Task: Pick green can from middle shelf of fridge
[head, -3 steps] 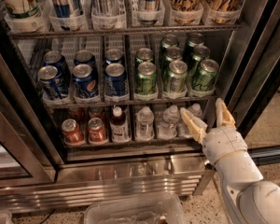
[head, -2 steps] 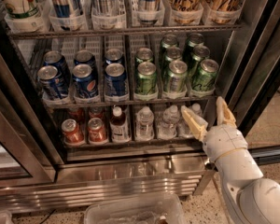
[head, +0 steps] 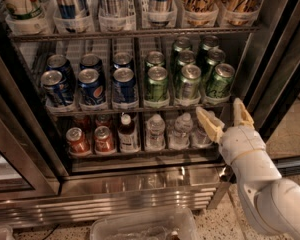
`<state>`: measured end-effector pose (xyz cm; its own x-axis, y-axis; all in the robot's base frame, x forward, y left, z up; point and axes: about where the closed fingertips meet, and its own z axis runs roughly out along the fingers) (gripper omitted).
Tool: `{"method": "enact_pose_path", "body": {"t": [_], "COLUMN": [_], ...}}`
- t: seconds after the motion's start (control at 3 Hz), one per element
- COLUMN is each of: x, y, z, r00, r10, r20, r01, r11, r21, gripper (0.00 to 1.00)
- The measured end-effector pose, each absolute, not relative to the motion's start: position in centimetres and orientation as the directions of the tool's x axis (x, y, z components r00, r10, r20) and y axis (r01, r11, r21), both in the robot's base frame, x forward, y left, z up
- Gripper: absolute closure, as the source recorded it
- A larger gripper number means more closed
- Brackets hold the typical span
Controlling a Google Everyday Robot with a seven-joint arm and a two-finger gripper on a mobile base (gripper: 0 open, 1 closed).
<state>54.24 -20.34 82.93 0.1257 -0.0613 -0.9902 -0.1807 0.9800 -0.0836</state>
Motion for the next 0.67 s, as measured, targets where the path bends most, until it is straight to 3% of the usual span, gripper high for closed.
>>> {"method": "enact_pose_path", "body": {"t": [0.67], "x": [56.8], "y": [-20.5], "z": [82.7], "r00": [0.116], "r10": [-0.057], "r20": [-0.992], "r01": [-0.192], "r11": [0.978], "r21": [-0.079], "gripper": [0.26]}}
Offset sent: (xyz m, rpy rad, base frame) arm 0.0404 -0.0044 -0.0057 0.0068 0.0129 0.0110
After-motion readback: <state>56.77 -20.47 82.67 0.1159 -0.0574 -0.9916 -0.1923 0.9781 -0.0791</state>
